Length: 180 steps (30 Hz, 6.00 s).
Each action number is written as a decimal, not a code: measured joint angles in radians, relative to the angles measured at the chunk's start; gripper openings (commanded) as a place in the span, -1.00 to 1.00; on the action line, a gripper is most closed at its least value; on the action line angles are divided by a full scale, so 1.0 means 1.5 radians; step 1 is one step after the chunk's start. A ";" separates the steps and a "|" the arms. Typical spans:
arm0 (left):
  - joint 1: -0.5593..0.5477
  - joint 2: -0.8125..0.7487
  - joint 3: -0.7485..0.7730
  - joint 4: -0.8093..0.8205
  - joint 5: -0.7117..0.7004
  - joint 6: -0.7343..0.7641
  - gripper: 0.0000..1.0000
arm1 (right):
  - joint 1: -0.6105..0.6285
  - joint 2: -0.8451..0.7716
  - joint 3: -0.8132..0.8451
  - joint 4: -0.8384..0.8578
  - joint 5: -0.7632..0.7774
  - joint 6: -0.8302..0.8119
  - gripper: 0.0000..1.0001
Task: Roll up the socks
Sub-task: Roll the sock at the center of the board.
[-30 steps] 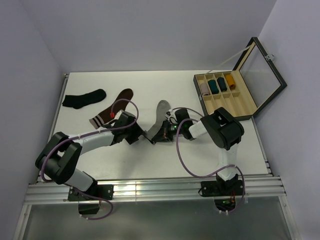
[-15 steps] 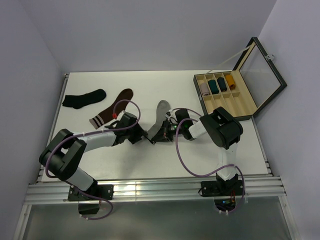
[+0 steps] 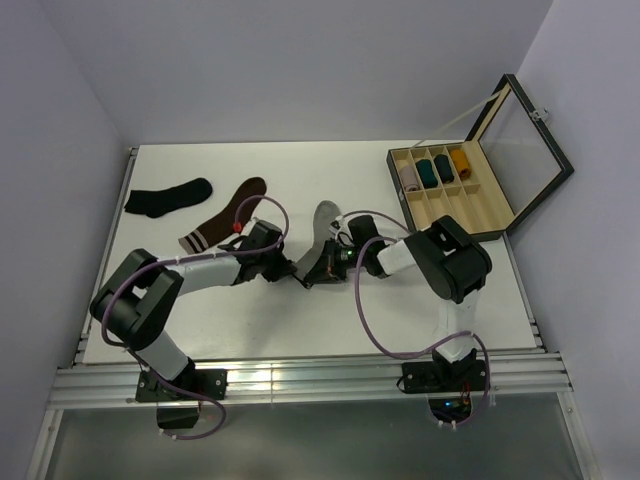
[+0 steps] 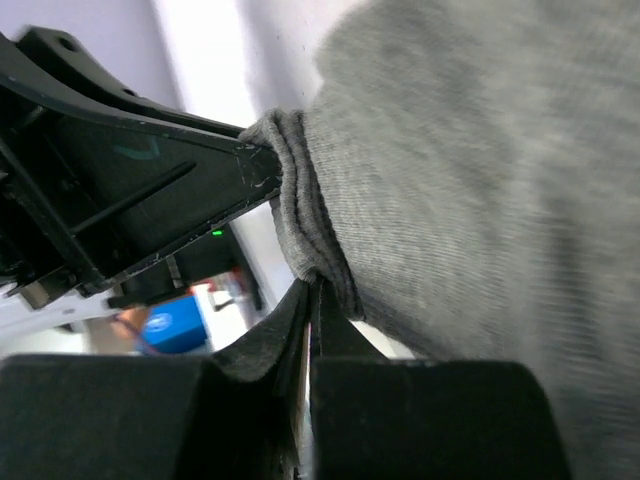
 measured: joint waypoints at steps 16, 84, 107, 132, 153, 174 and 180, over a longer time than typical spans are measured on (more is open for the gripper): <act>-0.019 0.047 0.139 -0.187 -0.034 0.116 -0.99 | 0.148 -0.258 0.005 -0.230 0.421 -0.334 -0.07; 0.021 0.013 0.095 -0.157 -0.007 0.108 -0.23 | 0.275 -0.165 -0.027 -0.079 0.624 -0.443 -1.00; 0.031 -0.106 -0.100 0.084 0.043 -0.004 0.20 | 0.042 -0.082 -0.165 0.221 0.218 -0.023 -1.00; -0.009 0.028 -0.006 0.078 0.042 -0.007 -0.56 | 0.011 -0.035 -0.165 0.264 0.152 0.068 -0.75; -0.030 0.067 0.121 -0.103 0.005 0.083 -0.74 | 0.205 -0.353 -0.077 -0.117 0.542 -0.385 -0.07; -0.027 0.067 0.125 -0.120 0.000 0.076 -0.75 | 0.297 -0.204 -0.071 -0.061 0.657 -0.509 -0.07; -0.022 0.067 0.125 -0.120 0.001 0.076 -0.75 | 0.300 -0.199 -0.058 -0.079 0.676 -0.501 0.02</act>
